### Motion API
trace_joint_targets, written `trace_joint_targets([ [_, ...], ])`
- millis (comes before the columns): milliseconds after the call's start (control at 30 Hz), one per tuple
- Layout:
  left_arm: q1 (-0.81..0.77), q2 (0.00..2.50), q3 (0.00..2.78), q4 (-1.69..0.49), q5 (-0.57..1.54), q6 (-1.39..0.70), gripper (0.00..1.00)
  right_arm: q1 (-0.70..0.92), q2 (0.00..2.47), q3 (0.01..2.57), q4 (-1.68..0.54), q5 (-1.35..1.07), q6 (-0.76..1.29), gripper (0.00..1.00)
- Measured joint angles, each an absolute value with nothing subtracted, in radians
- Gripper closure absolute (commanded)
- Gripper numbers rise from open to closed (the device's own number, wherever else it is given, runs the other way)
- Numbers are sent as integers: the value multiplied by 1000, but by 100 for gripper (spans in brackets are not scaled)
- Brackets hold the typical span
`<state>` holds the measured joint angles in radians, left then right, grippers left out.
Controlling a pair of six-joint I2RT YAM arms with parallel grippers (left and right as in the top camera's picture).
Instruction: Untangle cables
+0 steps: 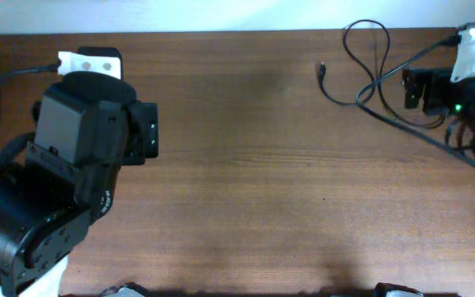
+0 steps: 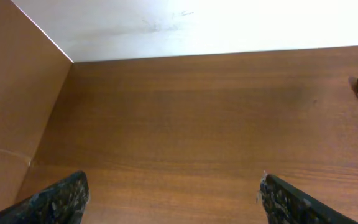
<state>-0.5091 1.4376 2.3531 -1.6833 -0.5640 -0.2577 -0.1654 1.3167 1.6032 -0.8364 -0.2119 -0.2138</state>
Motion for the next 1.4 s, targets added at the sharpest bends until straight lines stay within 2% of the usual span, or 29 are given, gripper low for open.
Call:
trace_joint_targets([
  [100,-509,1438,2353,-1681,-564,-254,1,-101,1304,1691,-894,-227,-222,2],
  [1200,-509,1438,2353,-1687,-564,-254,1,-98,1310,1691,-941,-217,-229,2],
  [1300,-509,1438,2353,-1687,-564,-254,1,-98,1243,1670,-814,-212,-232,1],
  [1400,-509,1438,2353,-1687,-564,-254,1,-97,1055,1485,-494,-220,-234,2],
])
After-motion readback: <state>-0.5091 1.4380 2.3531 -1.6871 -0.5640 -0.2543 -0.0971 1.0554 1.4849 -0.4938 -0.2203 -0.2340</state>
